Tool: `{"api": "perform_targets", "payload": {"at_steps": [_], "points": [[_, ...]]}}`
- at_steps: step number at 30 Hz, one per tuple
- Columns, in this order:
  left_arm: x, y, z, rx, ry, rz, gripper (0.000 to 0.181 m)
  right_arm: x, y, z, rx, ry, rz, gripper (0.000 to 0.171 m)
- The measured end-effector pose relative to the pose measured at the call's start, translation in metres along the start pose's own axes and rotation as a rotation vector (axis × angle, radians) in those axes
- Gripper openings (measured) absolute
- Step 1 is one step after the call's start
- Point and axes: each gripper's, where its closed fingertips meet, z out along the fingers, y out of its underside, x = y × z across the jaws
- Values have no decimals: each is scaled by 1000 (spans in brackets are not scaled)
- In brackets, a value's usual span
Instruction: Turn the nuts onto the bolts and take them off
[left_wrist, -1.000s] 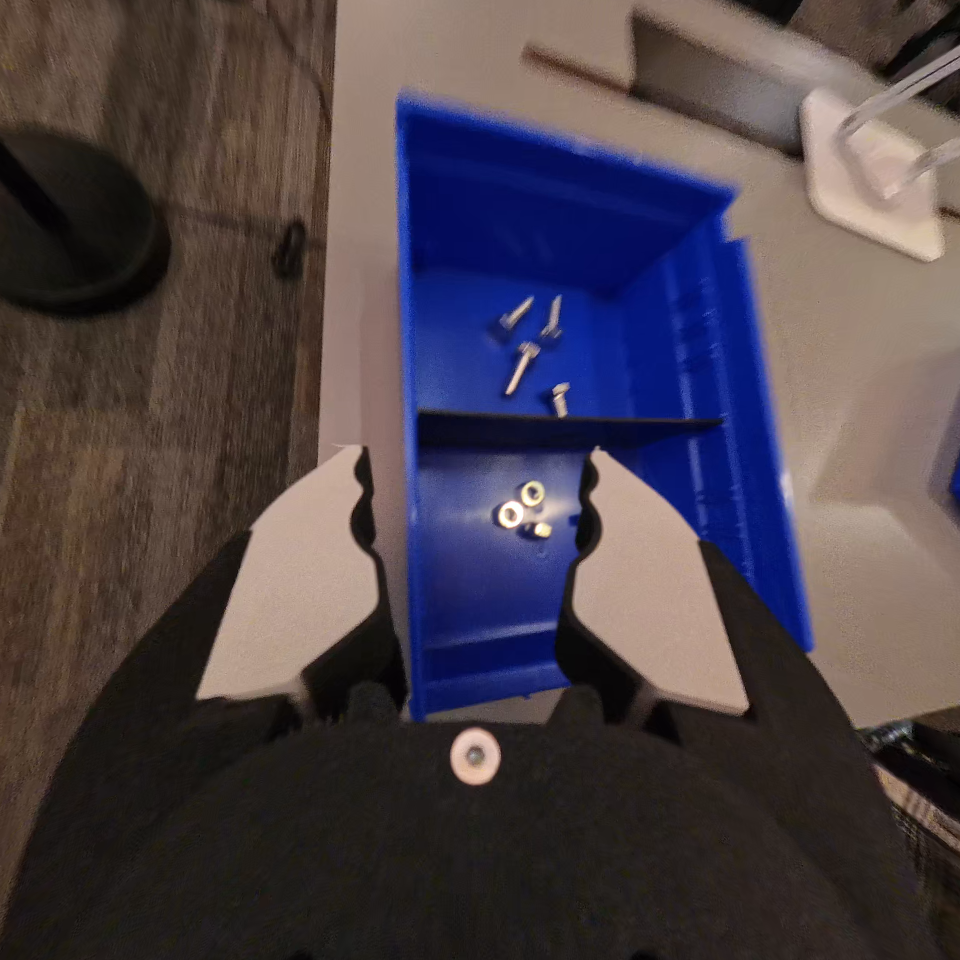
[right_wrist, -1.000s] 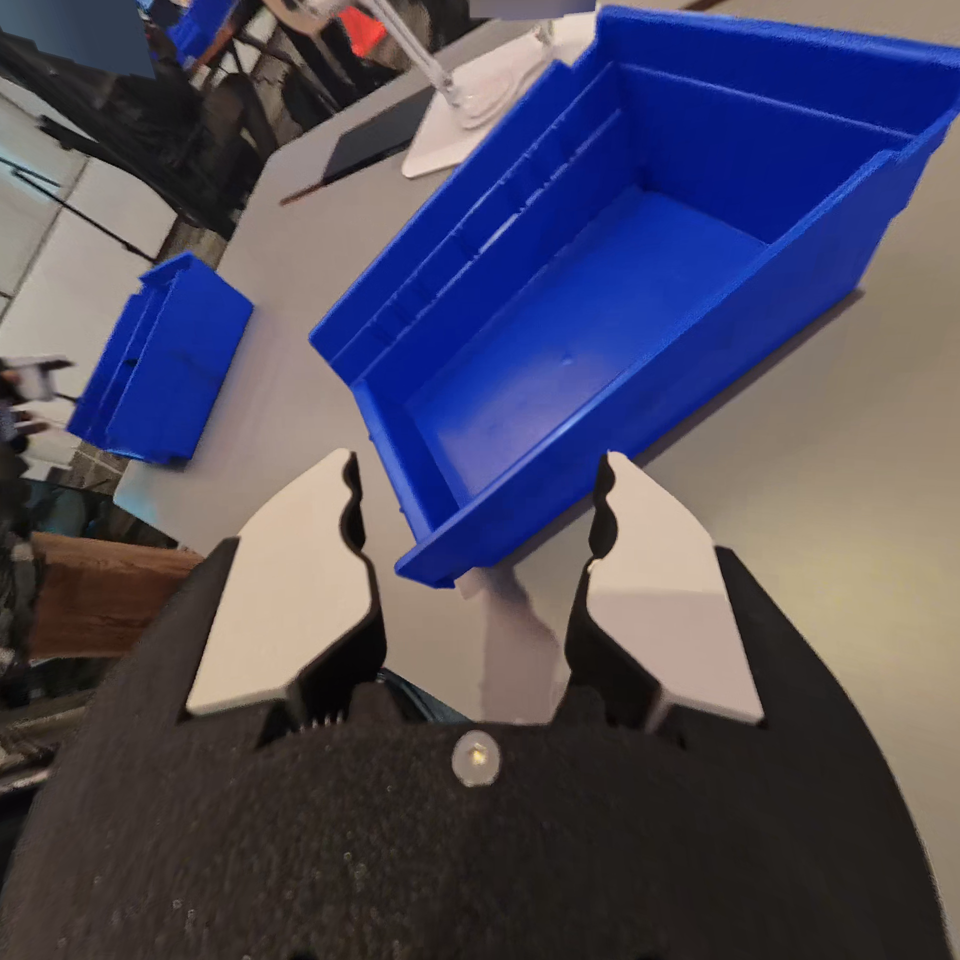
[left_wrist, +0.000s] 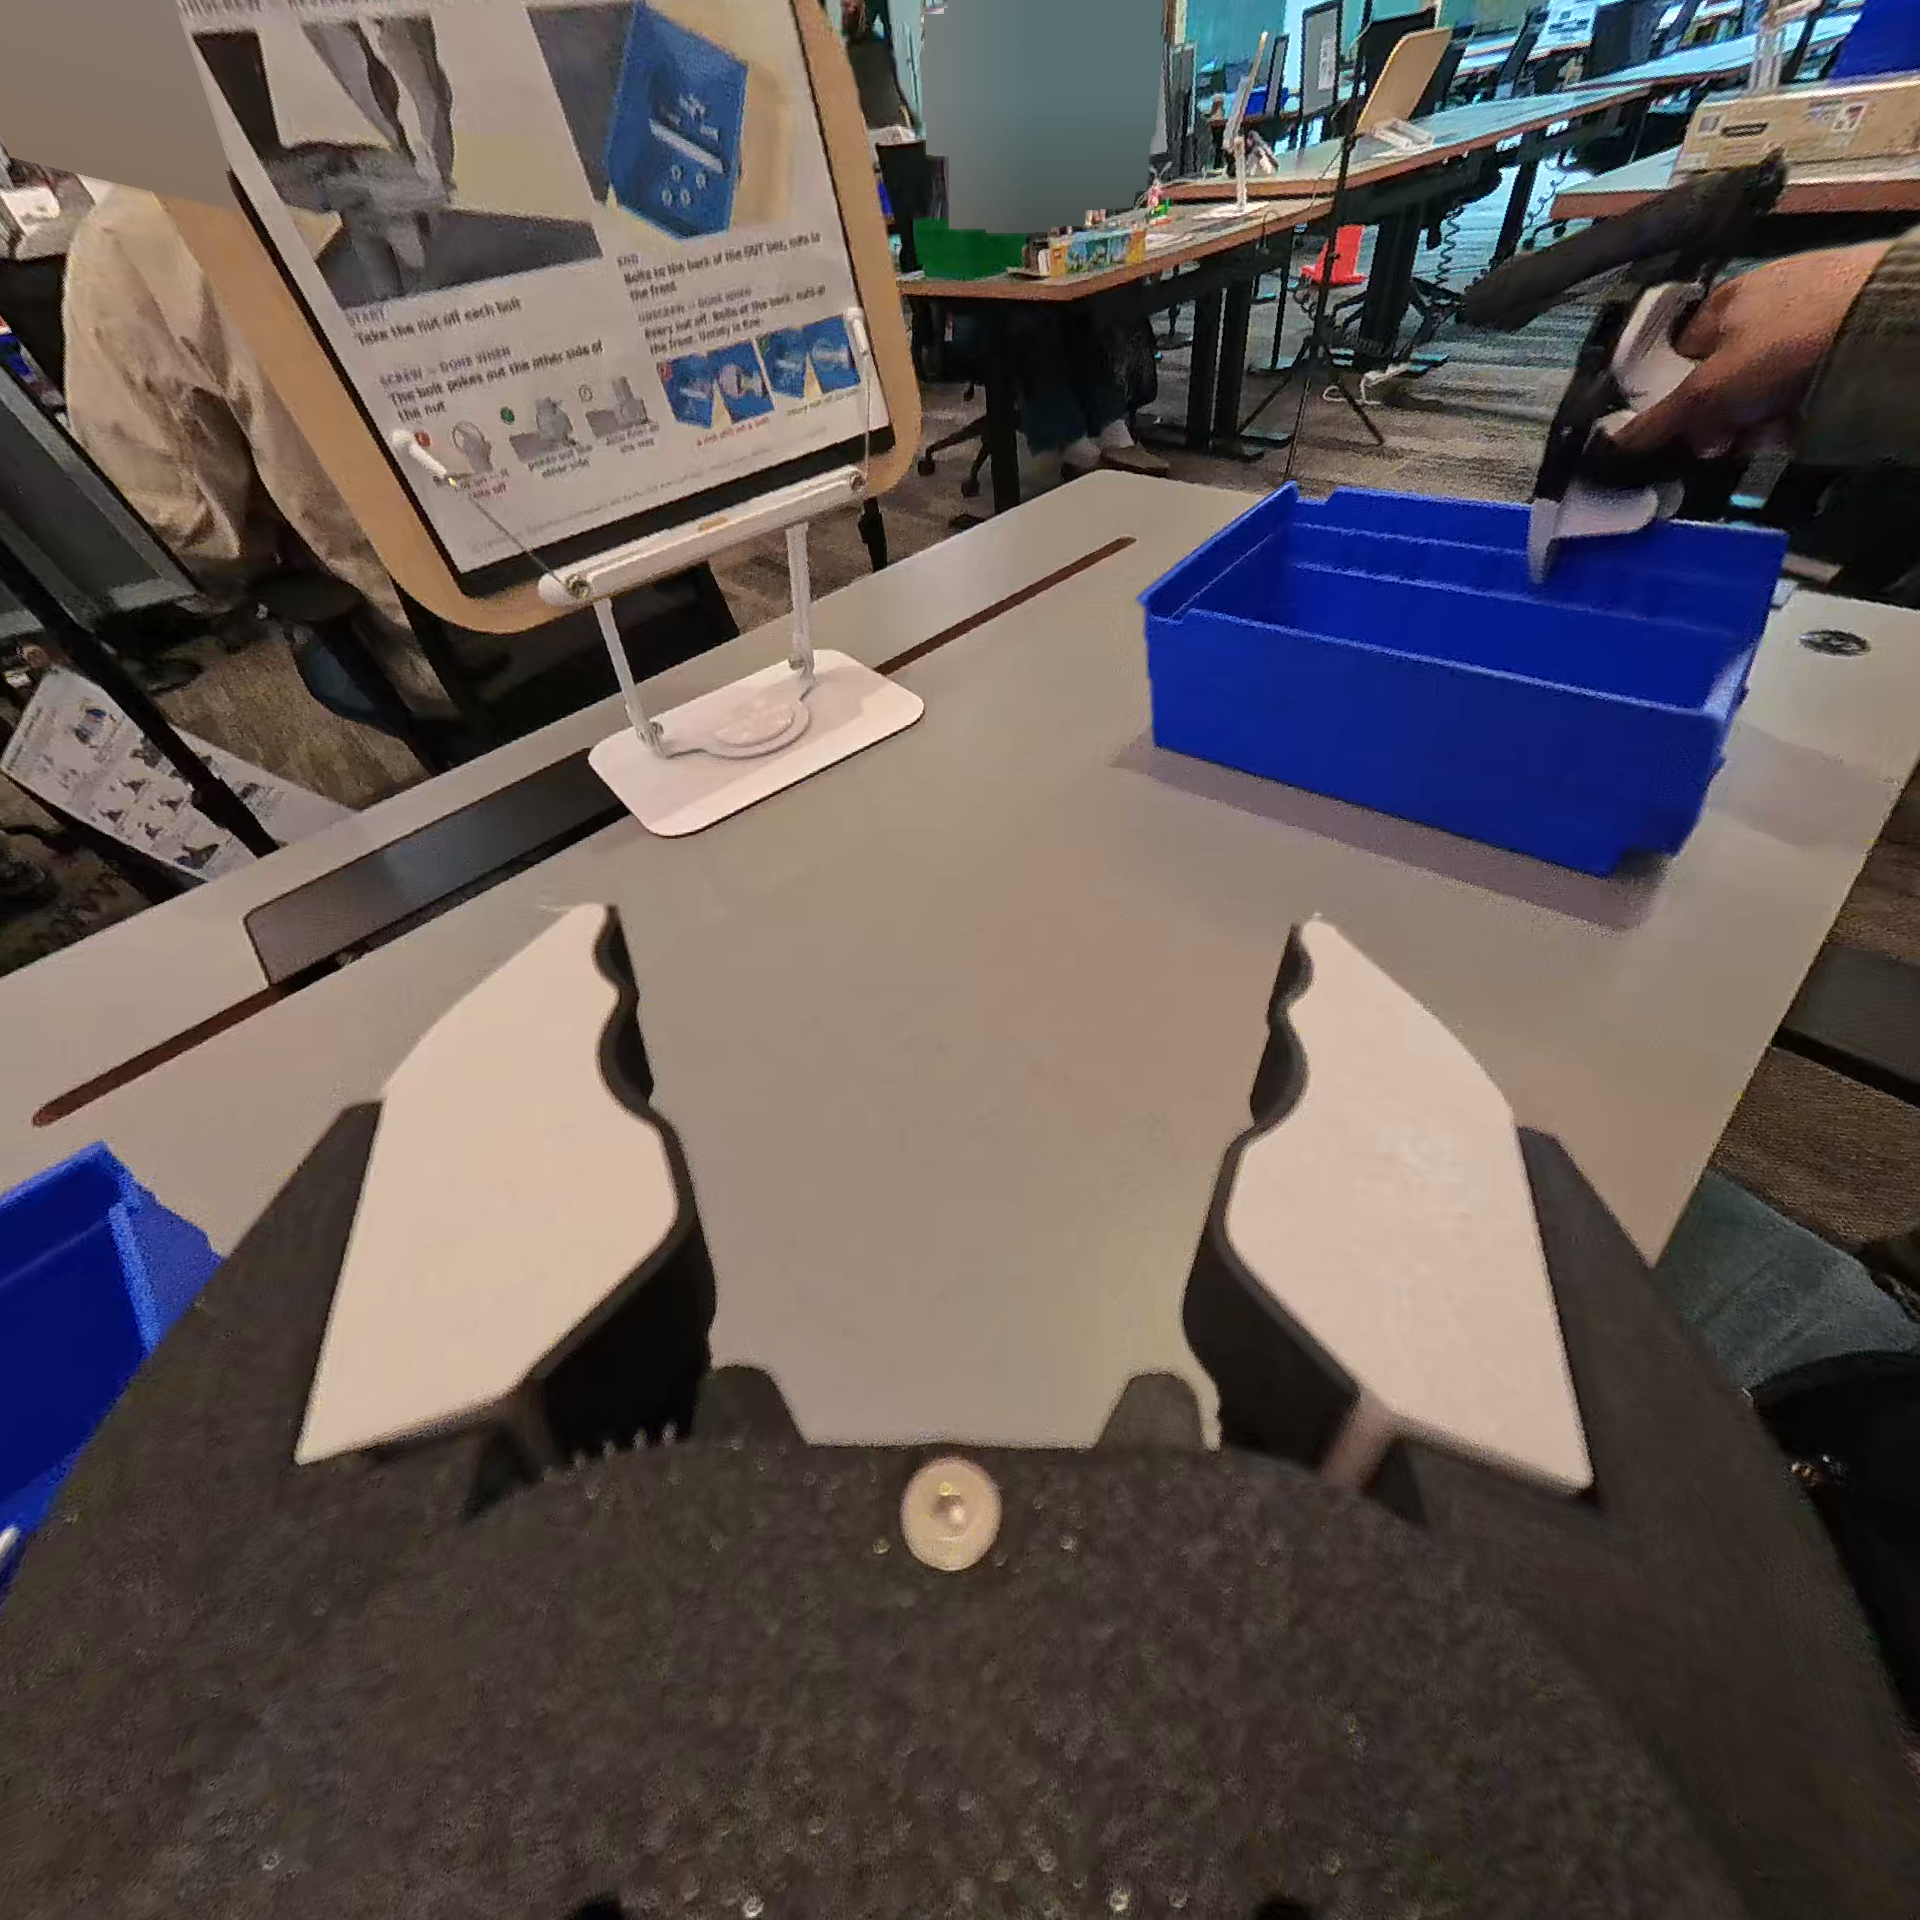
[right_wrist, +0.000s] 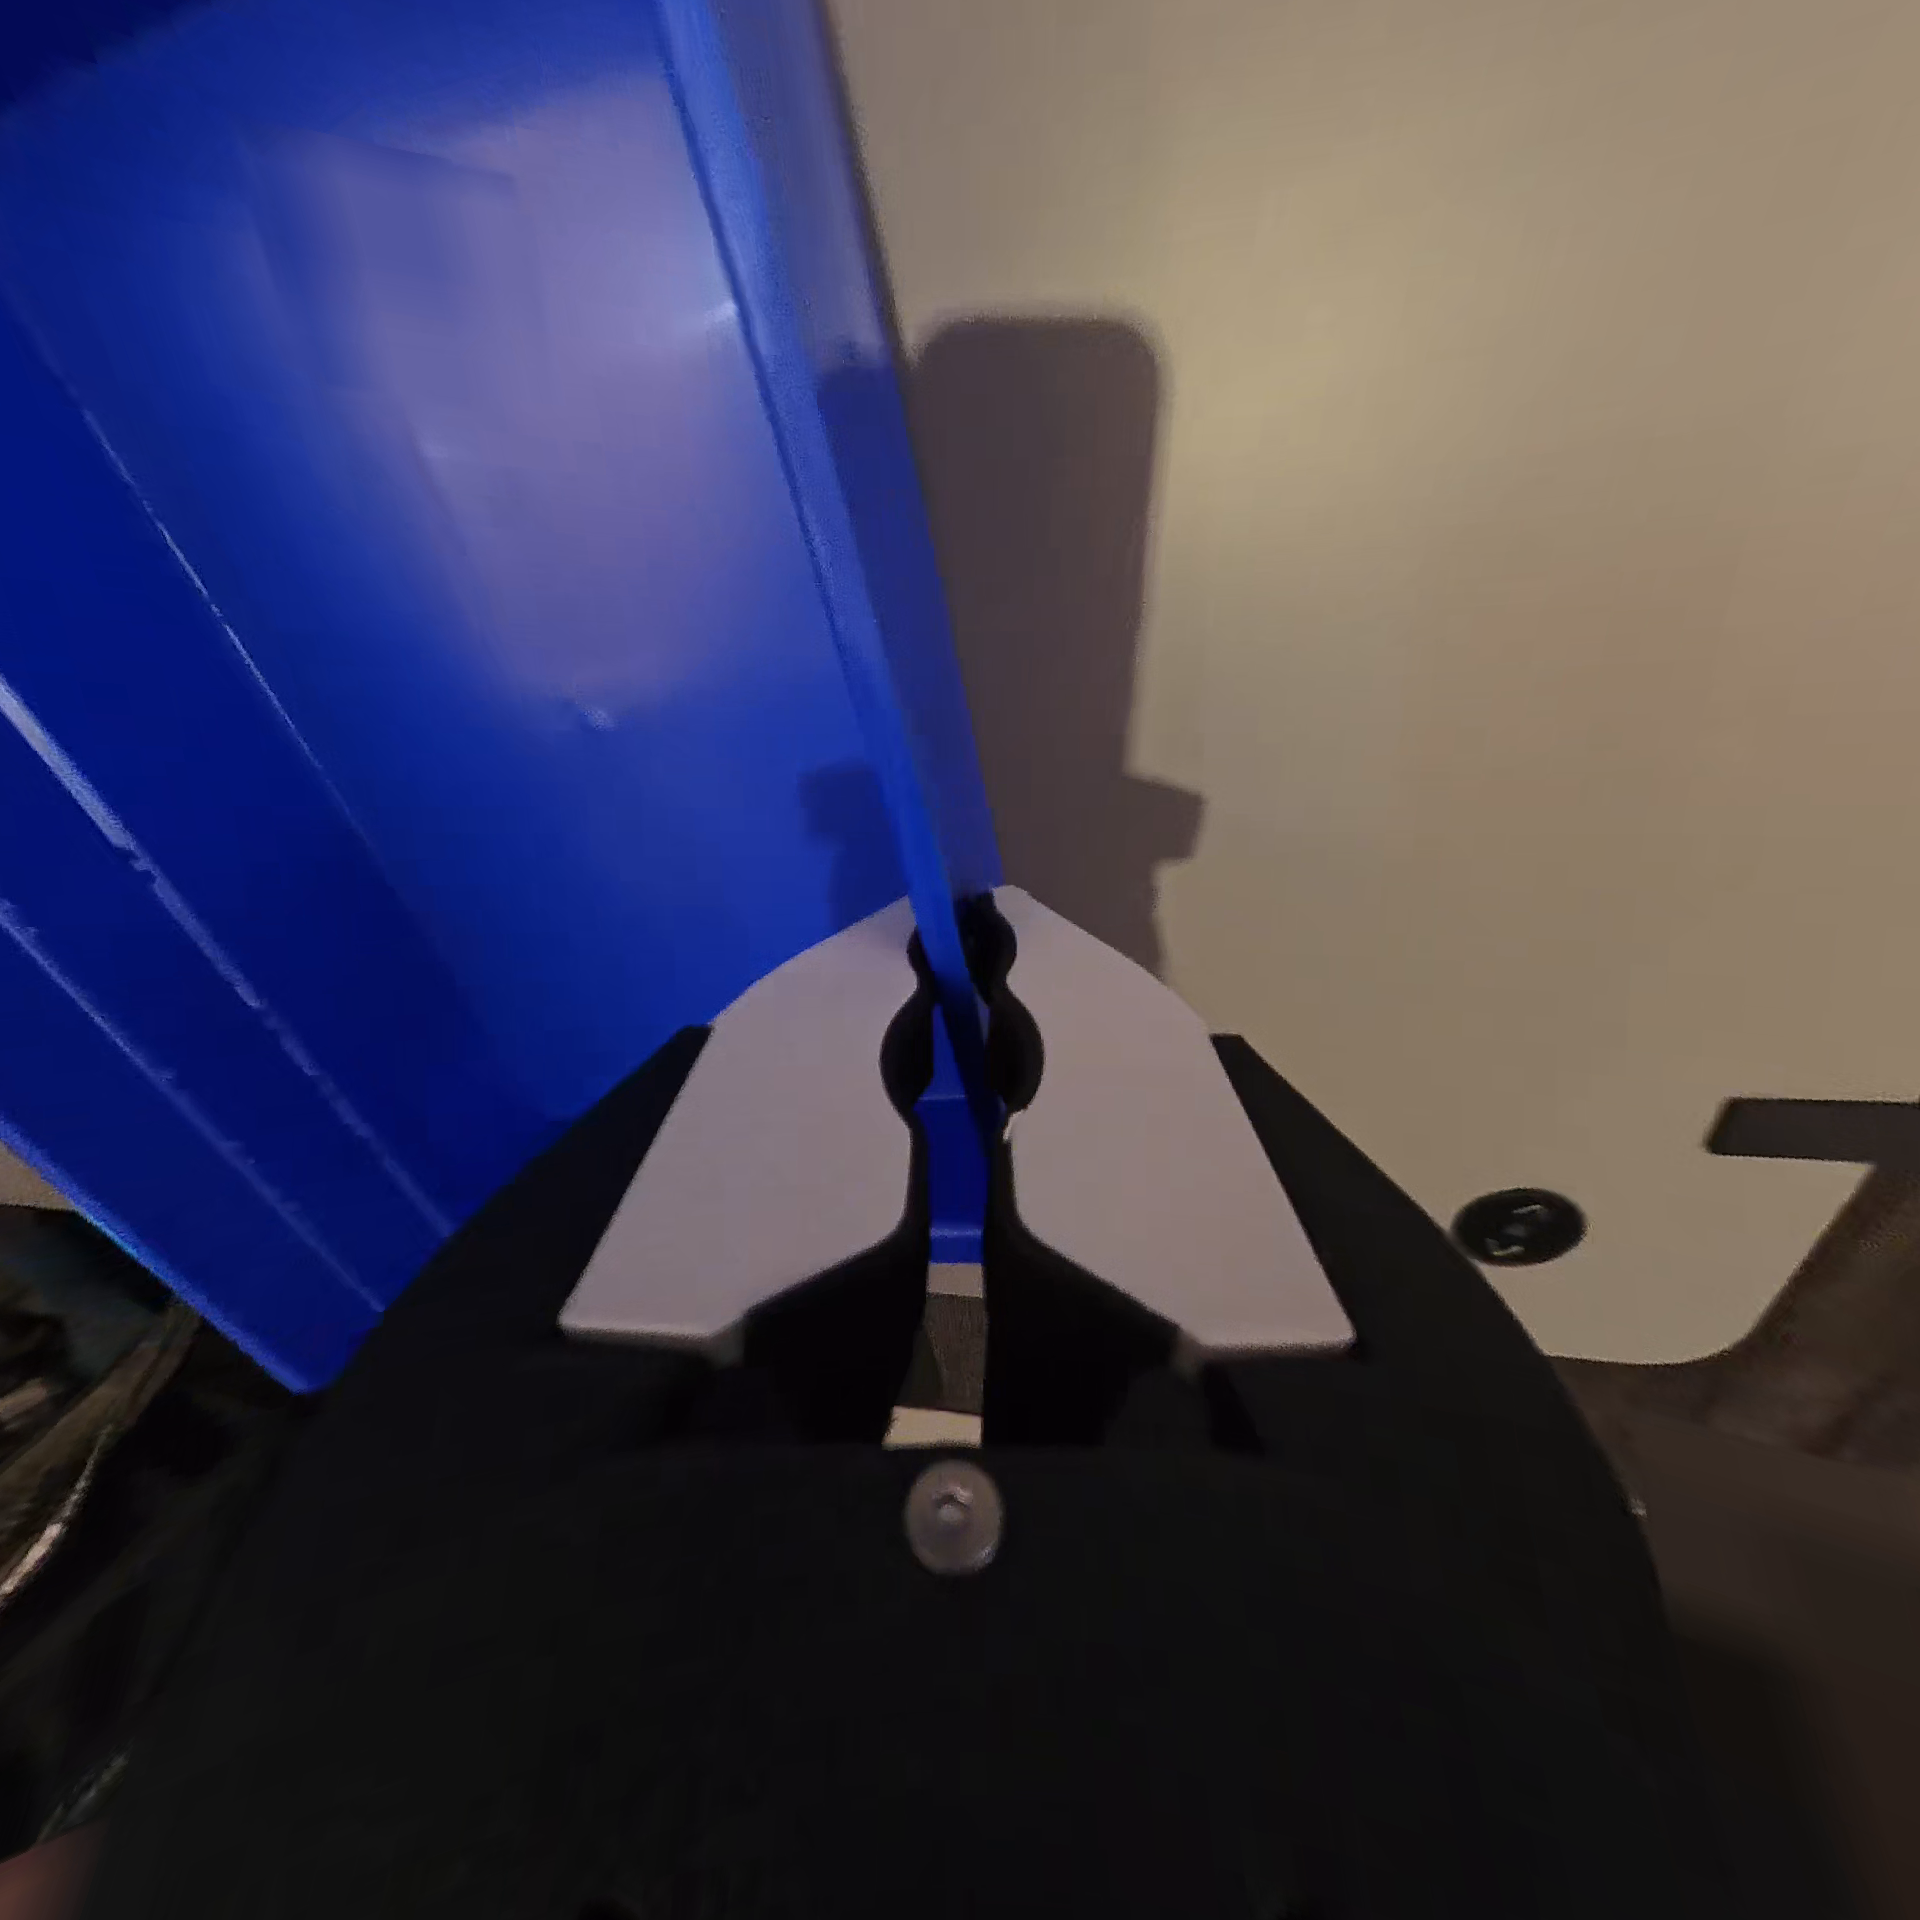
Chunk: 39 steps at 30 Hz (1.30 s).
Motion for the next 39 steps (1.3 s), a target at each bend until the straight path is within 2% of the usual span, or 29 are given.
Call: {"api": "perform_targets", "payload": {"at_steps": [12, 22, 34, 37, 39], "points": [[-12, 24, 36, -100, 15, -58, 116, 89, -35, -16, -1, 38, -22, 4], [-4, 23, 70, -162, 35, -51, 120, 143, -44, -24, 16, 49, -65, 3], [4, 15, 82, -194, 24, -35, 121, 168, -41, -30, 35, 33, -109, 3], [3, 12, 78, -189, 15, -35, 122, 167, -46, -42, 116, 56, -149, 6], [-1, 9, 72, -179, -2, -33, 123, 161, -53, -64, 217, 53, -151, 18]]}}
